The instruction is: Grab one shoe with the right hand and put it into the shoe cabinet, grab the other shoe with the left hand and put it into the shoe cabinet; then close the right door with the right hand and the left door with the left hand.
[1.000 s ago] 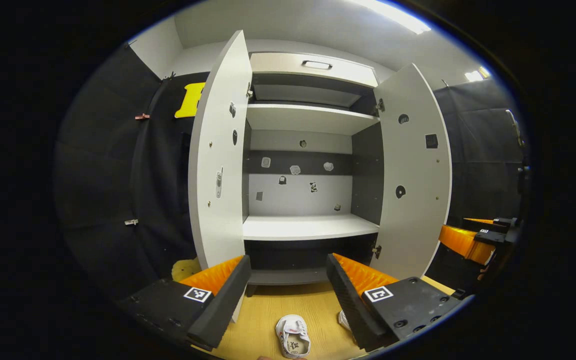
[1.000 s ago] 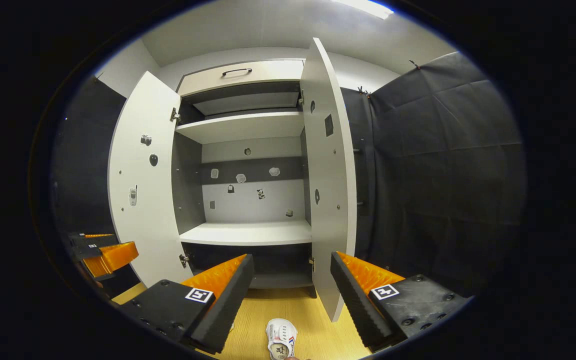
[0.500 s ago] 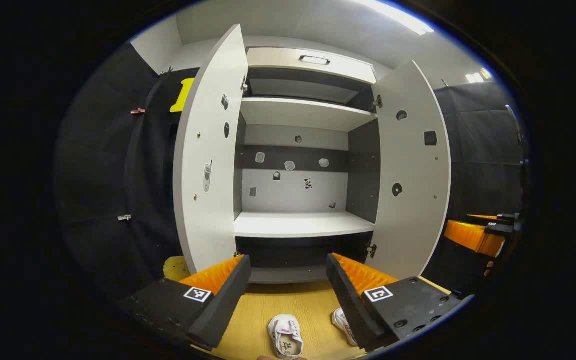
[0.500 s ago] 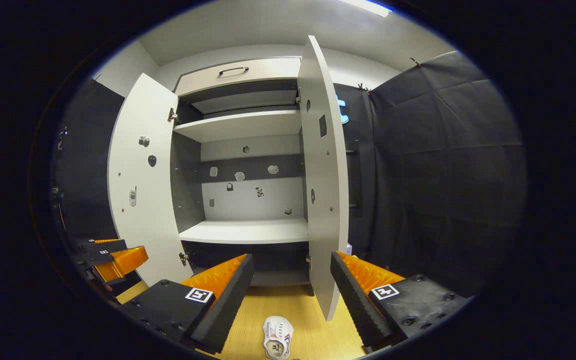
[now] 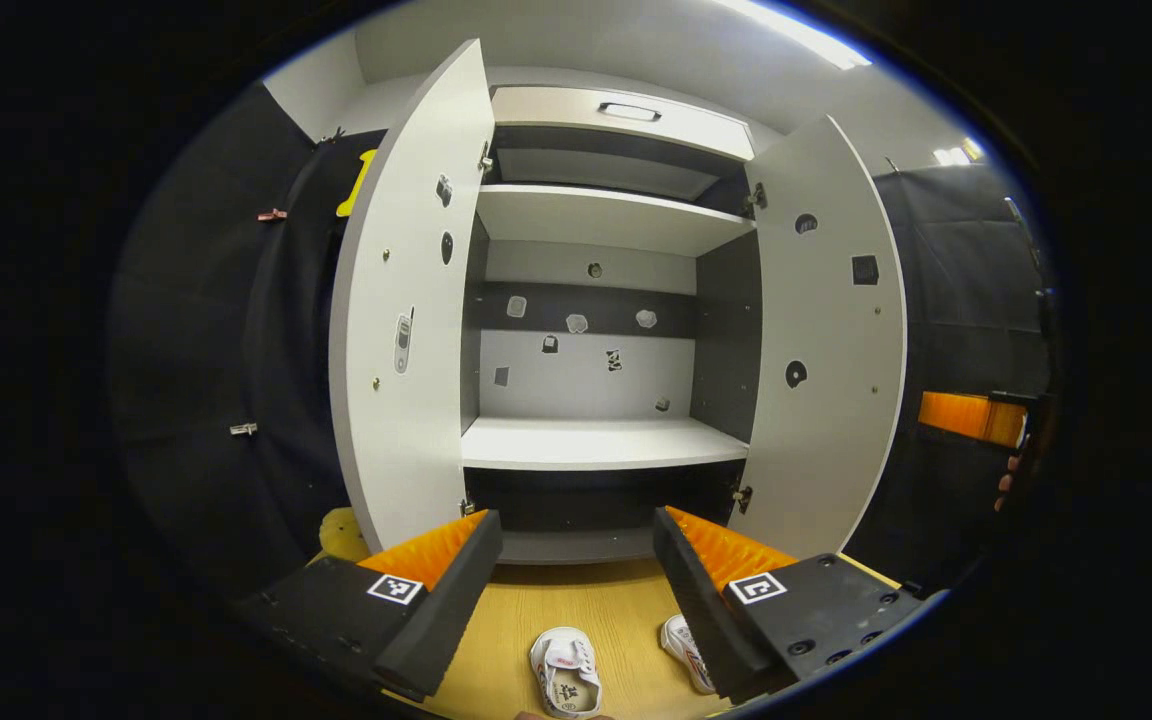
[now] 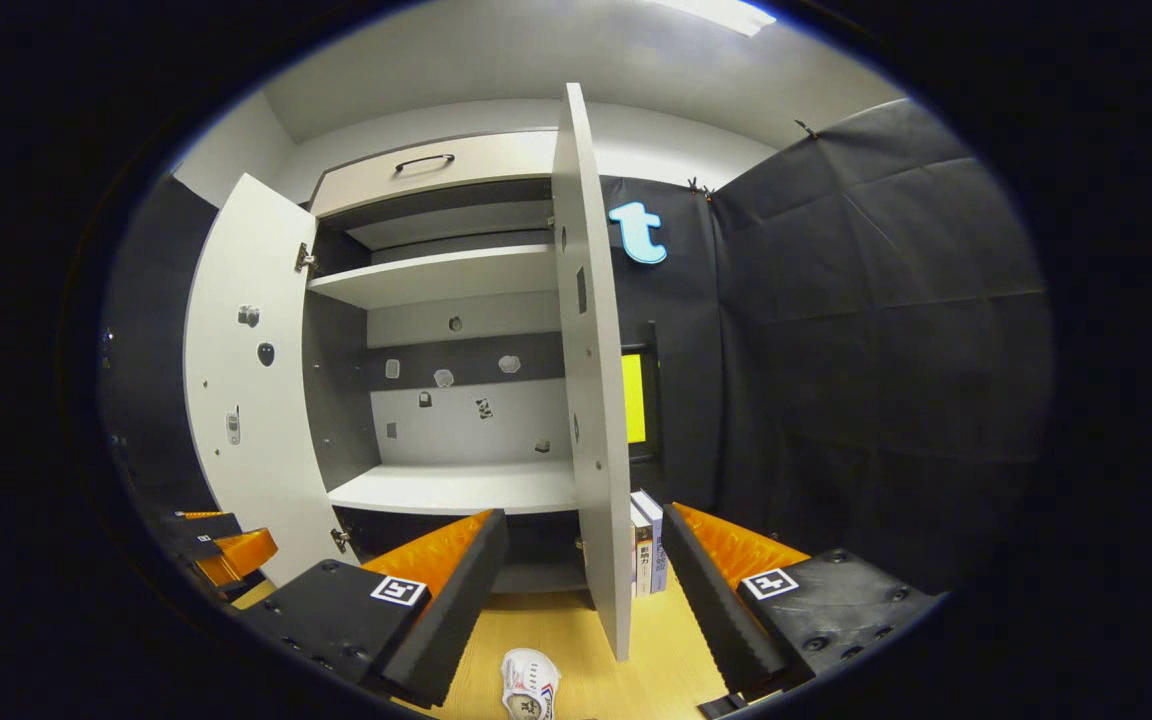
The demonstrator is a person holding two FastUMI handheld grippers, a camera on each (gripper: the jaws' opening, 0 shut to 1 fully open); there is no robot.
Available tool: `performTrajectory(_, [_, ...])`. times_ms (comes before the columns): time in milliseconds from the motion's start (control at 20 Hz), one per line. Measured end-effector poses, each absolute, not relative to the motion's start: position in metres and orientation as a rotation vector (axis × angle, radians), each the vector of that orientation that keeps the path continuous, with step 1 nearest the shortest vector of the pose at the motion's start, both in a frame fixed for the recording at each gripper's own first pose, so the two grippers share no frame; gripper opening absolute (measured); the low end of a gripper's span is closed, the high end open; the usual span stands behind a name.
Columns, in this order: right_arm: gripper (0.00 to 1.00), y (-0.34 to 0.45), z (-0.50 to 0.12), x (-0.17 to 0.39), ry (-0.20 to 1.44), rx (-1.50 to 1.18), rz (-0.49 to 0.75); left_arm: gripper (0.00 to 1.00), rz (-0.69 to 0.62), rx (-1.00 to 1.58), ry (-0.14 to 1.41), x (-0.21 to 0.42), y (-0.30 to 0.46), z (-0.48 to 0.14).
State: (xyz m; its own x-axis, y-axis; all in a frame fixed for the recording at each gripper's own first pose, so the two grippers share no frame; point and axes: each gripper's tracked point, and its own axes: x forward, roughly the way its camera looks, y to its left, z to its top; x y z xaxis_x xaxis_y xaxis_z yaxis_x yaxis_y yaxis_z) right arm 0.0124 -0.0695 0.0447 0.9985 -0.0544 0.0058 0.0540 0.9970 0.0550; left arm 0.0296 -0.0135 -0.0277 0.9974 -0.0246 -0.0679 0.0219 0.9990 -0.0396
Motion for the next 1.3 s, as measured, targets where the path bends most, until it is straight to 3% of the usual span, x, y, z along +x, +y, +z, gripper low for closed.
performTrajectory(200, [0.98,-0.057,0.035,0.012,0.038,0.078,-0.006,0.95,-0.021,-0.033,0.085,0.031,-0.013,-0.033])
performTrajectory(400, [0.98,-0.025,-0.013,0.005,0.156,0.077,0.069,0.95,-0.002,-0.027,0.099,0.027,-0.006,-0.041])
performTrajectory(1300, [0.99,0.07,-0.342,-0.029,0.809,0.028,0.249,0.95,0.141,-0.026,0.3,0.009,0.058,-0.122])
